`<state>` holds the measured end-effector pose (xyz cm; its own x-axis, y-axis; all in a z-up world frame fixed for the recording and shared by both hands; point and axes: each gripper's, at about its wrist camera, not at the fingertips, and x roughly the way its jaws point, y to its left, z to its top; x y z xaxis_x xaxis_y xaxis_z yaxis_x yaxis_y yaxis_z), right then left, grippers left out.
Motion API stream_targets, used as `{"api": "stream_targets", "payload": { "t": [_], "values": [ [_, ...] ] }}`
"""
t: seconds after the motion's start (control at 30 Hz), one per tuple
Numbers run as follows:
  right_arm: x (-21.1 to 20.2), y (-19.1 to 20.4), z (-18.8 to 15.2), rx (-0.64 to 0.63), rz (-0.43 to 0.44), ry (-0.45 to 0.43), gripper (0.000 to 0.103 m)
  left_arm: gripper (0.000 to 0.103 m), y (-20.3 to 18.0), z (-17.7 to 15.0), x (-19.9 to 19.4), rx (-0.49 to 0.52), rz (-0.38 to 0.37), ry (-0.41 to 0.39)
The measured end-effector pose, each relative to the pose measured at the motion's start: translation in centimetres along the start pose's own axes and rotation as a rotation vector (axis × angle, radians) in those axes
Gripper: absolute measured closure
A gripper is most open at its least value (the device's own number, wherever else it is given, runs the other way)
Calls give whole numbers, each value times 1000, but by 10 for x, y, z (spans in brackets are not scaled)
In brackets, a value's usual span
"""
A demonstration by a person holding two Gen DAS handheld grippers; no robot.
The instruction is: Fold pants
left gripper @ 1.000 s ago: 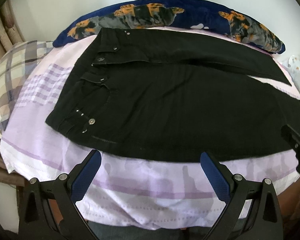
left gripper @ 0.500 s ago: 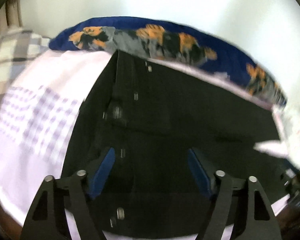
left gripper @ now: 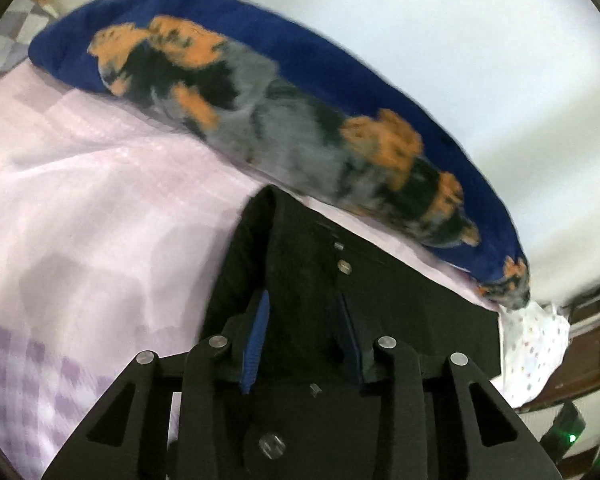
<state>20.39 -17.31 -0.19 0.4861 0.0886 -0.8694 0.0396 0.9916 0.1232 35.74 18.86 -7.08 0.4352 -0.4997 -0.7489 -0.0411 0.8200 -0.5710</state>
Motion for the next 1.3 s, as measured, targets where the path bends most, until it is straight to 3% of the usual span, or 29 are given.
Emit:
{"api": "stream_targets", "payload": {
  "t": [0.2,0.37,0.6,0.7,0.87,1.0,1.1,1.3],
  "values": [
    [23,2,17,-18,-11,10,1,74,18,15,28,-44,-68,49],
    [40,3,34,-37,4,18,1,81,12,25,41,-30,-111,68],
    [59,-4,57,-64,91,48,1,82,7,39,64,-88,-106,45],
    [64,-11,72,-108,113,66,1,93,-1,32,51,-47,-112,-15],
    [68,-19,109,-282,167,93,1,95,-30,17,5,43,-207,-123],
    [73,-16,139,-474,199,105,1,95,-60,-1,-31,168,-229,-175],
    [86,-14,158,-573,242,151,4,95,-74,-10,-47,200,-251,-195],
    [121,-12,175,-705,292,275,20,95,-75,-19,-72,224,-268,-211]
  ]
}}
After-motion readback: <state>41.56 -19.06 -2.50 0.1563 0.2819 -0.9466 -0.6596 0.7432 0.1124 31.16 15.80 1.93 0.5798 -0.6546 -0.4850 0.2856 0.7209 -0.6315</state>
